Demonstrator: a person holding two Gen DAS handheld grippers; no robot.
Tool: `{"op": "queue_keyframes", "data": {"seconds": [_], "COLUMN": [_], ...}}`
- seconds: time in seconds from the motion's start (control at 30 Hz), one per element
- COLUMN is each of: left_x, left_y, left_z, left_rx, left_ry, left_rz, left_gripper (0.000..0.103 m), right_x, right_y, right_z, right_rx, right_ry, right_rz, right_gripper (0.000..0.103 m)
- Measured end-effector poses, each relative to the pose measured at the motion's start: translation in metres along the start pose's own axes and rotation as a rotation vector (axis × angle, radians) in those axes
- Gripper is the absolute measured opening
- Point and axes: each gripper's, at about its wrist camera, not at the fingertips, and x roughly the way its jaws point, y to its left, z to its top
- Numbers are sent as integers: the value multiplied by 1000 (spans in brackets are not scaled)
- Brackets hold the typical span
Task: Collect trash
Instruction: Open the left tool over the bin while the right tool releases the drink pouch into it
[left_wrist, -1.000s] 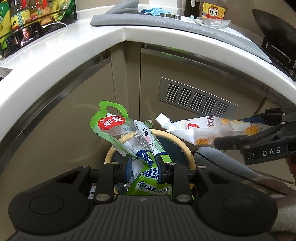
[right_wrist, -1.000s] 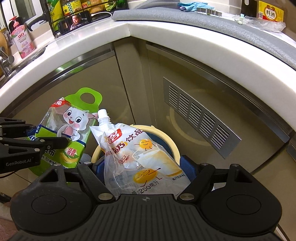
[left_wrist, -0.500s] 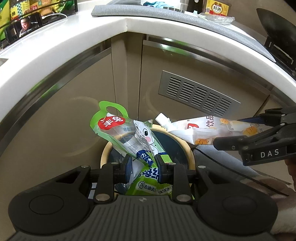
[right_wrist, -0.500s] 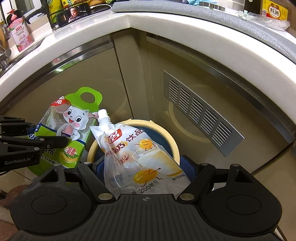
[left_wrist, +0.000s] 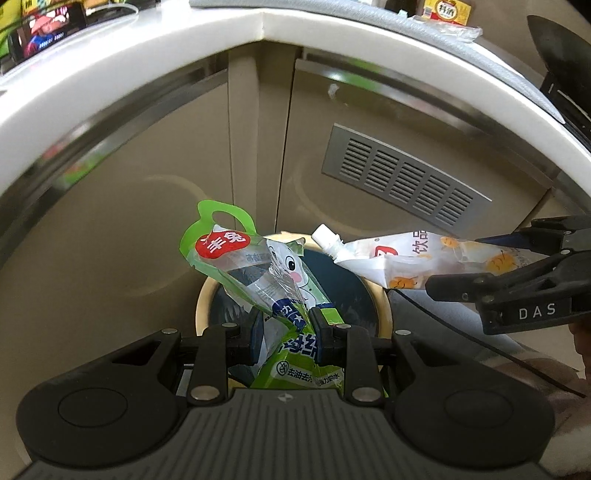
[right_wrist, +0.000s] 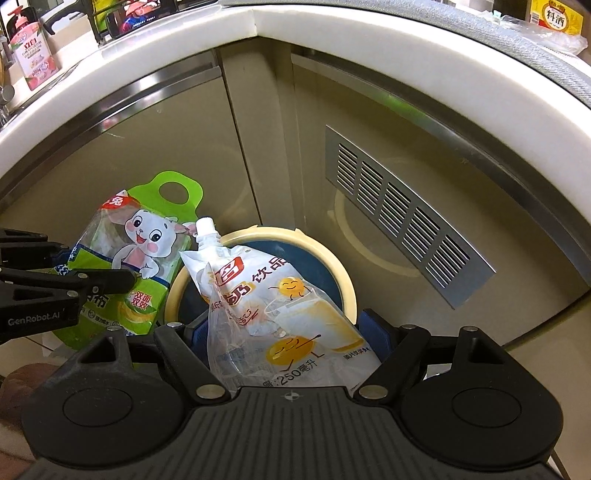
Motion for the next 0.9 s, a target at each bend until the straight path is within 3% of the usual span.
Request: {"op": "queue_keyframes", "data": {"seconds": [0.33,0.9], "left_x": [28,74], "left_y": [-1,-7], "left_z": [2,21], "left_rx": [-9,47], "left_ry": [74,122], "left_rz": [-11,-28], "left_gripper": [29,29], "right_x": [24,67], "right_y": [1,-7], "right_z": [6,18], "right_rx": [3,106], "right_ry": [39,116], "right_rz": [9,43], "right_gripper": [82,82]}}
